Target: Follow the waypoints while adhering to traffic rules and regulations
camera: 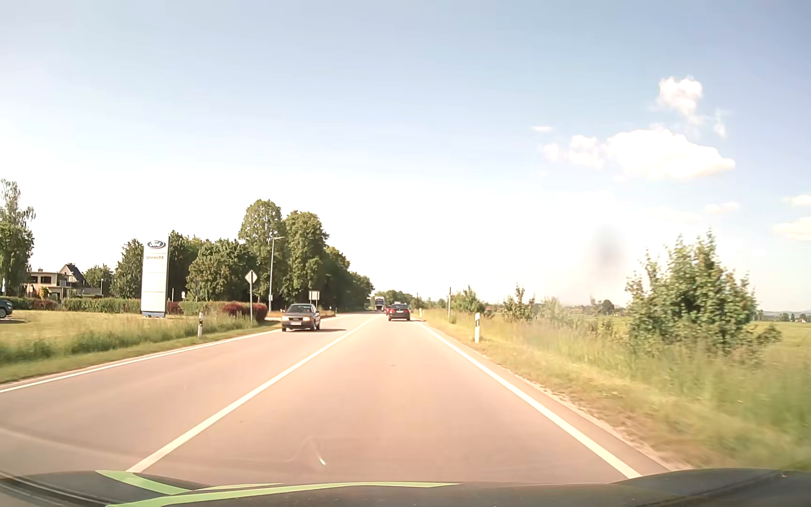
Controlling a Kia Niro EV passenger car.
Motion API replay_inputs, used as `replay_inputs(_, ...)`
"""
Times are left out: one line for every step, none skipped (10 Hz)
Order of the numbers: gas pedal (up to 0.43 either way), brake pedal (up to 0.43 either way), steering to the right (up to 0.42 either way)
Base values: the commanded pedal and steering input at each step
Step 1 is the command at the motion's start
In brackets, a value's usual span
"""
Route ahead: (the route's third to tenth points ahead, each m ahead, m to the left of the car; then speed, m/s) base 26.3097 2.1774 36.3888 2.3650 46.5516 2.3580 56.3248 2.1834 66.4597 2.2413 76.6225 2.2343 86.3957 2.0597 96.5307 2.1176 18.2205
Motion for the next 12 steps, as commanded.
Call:
replay_inputs(0.098,0.000,0.000)
replay_inputs(0.098,0.000,0.000)
replay_inputs(0.098,0.000,0.000)
replay_inputs(0.098,0.000,-0.001)
replay_inputs(0.098,0.000,-0.001)
replay_inputs(0.098,0.000,-0.001)
replay_inputs(0.098,0.000,-0.001)
replay_inputs(0.110,0.000,-0.001)
replay_inputs(0.110,0.000,-0.001)
replay_inputs(0.110,0.000,-0.001)
replay_inputs(0.110,0.000,-0.001)
replay_inputs(0.110,0.000,-0.001)
